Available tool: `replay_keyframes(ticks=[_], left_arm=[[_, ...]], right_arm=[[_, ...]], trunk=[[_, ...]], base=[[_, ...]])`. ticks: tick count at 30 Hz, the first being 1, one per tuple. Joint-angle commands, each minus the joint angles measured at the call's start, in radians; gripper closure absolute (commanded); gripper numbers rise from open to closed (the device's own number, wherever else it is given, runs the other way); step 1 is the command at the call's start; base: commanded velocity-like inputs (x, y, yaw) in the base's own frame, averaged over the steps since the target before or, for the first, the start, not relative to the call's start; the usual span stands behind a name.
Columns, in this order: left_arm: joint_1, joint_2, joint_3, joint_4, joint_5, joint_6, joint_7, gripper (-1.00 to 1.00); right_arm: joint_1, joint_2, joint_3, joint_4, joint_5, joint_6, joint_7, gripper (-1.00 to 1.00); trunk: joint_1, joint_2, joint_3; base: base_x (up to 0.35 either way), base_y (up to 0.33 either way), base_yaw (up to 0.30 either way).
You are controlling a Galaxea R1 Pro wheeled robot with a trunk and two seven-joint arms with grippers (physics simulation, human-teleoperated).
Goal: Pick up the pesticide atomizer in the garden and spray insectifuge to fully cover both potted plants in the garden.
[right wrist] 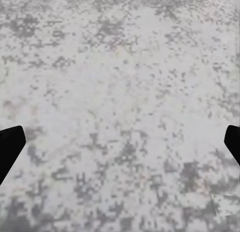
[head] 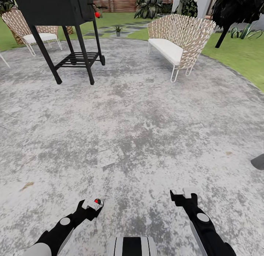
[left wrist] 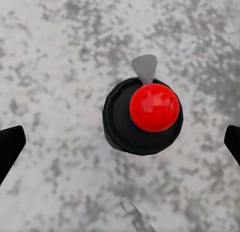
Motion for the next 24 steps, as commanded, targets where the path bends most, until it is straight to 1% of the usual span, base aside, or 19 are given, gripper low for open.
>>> replay_keyframes(ticks=[1, 6, 9, 13, 21, 24], left_arm=[[0.000, 0.000, -0.002, 0.000, -0.006, -0.005, 0.000, -1.00], [0.000, 0.000, -0.002, 0.000, -0.007, -0.005, 0.001, -1.00], [0.000, -0.001, -0.001, 0.000, -0.005, -0.005, 0.002, -1.00], [0.000, -0.001, -0.001, 0.000, -0.003, -0.005, 0.003, -1.00], [0.000, 0.000, 0.001, -0.001, -0.001, -0.005, 0.003, -1.00], [0.000, 0.000, 0.001, -0.001, -0.001, -0.005, 0.003, -1.00]], right_arm=[[0.000, 0.000, 0.000, -0.002, 0.005, 0.006, 0.000, -1.00], [0.000, 0.000, 0.000, -0.002, 0.005, 0.006, 0.000, -1.00], [0.000, 0.000, 0.001, -0.002, 0.005, 0.006, 0.000, -1.00], [0.000, 0.000, 0.000, -0.002, 0.005, 0.006, 0.000, -1.00], [0.000, 0.001, 0.000, -0.002, 0.005, 0.006, 0.000, -1.00], [0.000, 0.001, 0.001, -0.002, 0.004, 0.006, 0.000, -1.00]], trunk=[[0.000, 0.000, -0.001], [0.000, 0.000, -0.001], [0.000, 0.000, -0.001], [0.000, 0.000, -0.001], [0.000, 0.000, -0.001], [0.000, 0.000, -0.001]], base=[[0.001, -0.060, 0.000], [0.000, -0.185, 0.010], [0.000, -0.144, 0.181], [0.000, -0.039, 0.115], [0.000, -0.005, 0.019], [0.000, 0.000, 0.097]])
